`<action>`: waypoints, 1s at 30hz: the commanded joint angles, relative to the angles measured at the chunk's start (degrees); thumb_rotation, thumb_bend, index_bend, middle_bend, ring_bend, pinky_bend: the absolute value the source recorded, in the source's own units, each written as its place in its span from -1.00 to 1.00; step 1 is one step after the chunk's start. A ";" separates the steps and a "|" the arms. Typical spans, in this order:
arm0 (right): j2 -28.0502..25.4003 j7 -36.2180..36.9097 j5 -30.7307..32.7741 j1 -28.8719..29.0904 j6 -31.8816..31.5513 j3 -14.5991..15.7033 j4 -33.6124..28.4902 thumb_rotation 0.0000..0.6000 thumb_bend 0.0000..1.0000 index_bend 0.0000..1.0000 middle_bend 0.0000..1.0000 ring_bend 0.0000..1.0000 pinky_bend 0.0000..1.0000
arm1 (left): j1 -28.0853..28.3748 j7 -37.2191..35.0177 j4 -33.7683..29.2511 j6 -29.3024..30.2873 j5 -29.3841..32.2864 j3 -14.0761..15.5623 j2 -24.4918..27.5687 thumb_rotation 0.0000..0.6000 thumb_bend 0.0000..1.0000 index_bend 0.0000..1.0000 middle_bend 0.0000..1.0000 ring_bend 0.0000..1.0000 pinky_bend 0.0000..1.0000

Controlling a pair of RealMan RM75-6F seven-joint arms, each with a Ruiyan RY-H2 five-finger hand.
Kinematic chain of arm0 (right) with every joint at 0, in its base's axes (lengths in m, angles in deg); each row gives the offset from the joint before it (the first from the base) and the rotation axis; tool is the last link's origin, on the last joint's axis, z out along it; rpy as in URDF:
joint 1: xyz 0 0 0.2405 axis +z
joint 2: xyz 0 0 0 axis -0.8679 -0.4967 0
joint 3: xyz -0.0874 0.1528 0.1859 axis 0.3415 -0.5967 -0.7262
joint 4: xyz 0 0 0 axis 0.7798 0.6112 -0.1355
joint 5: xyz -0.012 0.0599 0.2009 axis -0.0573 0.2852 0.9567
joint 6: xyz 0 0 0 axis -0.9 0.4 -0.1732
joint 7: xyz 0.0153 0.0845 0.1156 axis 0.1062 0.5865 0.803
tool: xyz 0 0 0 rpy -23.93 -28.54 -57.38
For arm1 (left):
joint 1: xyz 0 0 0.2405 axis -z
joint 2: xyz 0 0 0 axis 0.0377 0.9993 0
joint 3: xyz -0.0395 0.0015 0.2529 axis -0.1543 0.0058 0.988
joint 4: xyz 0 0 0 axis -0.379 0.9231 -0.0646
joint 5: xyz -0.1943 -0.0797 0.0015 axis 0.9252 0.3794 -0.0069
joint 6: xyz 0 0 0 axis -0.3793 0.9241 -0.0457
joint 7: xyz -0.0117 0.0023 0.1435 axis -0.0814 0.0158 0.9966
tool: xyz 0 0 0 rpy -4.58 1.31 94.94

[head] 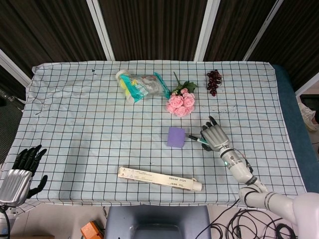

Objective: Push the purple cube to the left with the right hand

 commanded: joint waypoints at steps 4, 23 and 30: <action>-0.84 -0.05 -1.81 -0.14 -1.35 0.75 -1.68 1.00 0.06 0.55 -0.09 -0.45 -0.66 | -0.05 -0.04 0.02 0.11 -0.02 -0.02 0.02 1.00 -0.15 -1.00 -1.00 -1.00 -0.86; 4.70 -8.07 2.85 5.69 2.04 -3.29 -1.32 1.00 0.08 0.55 -0.09 -0.44 -0.66 | -0.51 -0.62 0.10 0.81 -0.13 0.05 0.24 1.00 -0.15 -1.00 -1.00 -1.00 -0.85; 8.99 -14.03 8.18 10.09 4.33 -6.30 -0.26 1.00 0.07 0.55 -0.09 -0.44 -0.66 | -0.74 -1.84 0.26 1.31 -0.89 0.41 0.71 1.00 -0.15 -1.00 -1.00 -1.00 -0.85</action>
